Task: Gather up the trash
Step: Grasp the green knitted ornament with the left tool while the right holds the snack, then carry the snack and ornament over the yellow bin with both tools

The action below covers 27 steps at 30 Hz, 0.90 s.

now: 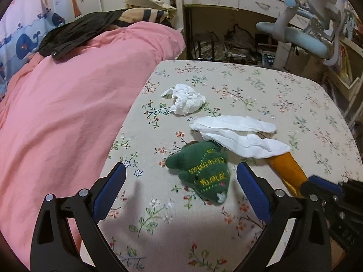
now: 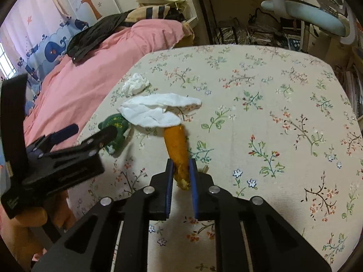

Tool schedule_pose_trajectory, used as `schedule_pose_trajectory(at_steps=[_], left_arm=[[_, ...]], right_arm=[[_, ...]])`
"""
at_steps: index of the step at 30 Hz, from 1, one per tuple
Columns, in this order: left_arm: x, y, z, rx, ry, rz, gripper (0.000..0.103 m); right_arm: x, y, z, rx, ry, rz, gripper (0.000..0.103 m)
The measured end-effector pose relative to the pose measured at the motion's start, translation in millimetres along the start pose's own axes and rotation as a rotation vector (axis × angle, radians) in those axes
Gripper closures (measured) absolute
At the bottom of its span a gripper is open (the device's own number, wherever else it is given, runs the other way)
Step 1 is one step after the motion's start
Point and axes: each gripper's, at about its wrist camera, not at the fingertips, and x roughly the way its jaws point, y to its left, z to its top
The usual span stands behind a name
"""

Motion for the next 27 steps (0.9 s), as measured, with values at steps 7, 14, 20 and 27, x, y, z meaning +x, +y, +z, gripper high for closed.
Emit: schedule_pose_trajectory(at_steps=[7, 14, 20, 27], left_arm=[[13.8, -2.3, 5.4, 0.005, 0.022, -0.005, 0.012], [21.6, -0.3, 6.3, 0.028, 0.062, -0.065, 0.035], [17.2, 0.9, 5.0, 0.036, 0.066, -0.125, 0.06], [2.4, 16.2, 4.3, -0.007, 0.045, -0.145, 0.063]], right_arm=[[8.0, 5.3, 3.3, -0.027, -0.01, 0.004, 0.058], [20.4, 10.6, 8.9, -0.064, -0.022, -0.037, 0.06], [19.0, 8.1, 12.0, -0.061, -0.011, -0.052, 0.085], [-1.1, 2.4, 11.3, -0.015, -0.044, -0.036, 0.085]])
